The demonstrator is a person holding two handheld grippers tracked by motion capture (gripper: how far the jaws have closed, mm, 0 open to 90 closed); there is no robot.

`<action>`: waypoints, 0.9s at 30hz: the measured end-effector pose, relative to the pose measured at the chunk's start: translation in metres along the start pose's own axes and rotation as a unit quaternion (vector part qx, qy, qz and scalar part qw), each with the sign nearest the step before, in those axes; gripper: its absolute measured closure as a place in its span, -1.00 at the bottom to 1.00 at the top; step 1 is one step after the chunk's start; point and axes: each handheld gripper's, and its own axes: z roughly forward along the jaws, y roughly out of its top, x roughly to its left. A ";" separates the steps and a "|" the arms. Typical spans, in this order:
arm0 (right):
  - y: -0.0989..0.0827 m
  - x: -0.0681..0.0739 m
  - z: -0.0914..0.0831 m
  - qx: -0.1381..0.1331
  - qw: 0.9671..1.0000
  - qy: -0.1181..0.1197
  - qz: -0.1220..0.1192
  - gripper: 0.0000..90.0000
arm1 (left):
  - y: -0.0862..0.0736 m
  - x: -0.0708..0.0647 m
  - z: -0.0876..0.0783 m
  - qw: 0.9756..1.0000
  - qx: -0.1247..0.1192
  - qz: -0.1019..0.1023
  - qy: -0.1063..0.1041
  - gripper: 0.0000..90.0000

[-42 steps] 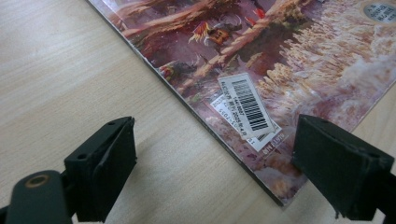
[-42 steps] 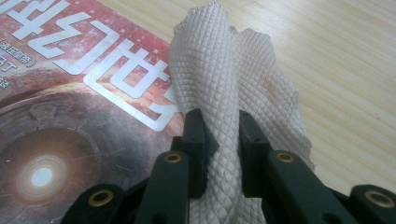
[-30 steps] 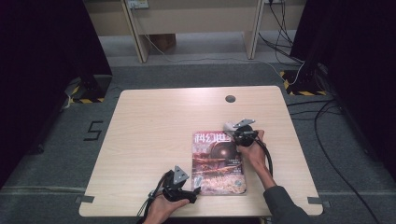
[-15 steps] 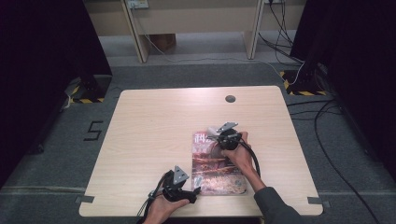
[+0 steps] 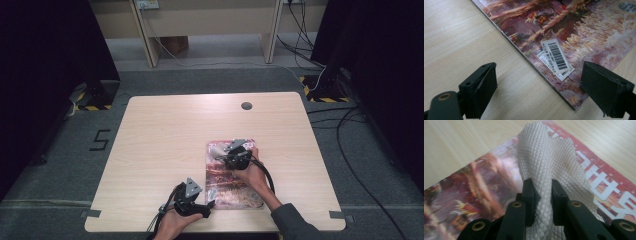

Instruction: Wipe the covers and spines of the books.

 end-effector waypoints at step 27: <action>-0.051 0.012 -0.046 0.006 1.000 0.018 -0.002 0.73 | 0.000 0.000 0.000 1.000 -0.002 -0.001 0.001 -0.71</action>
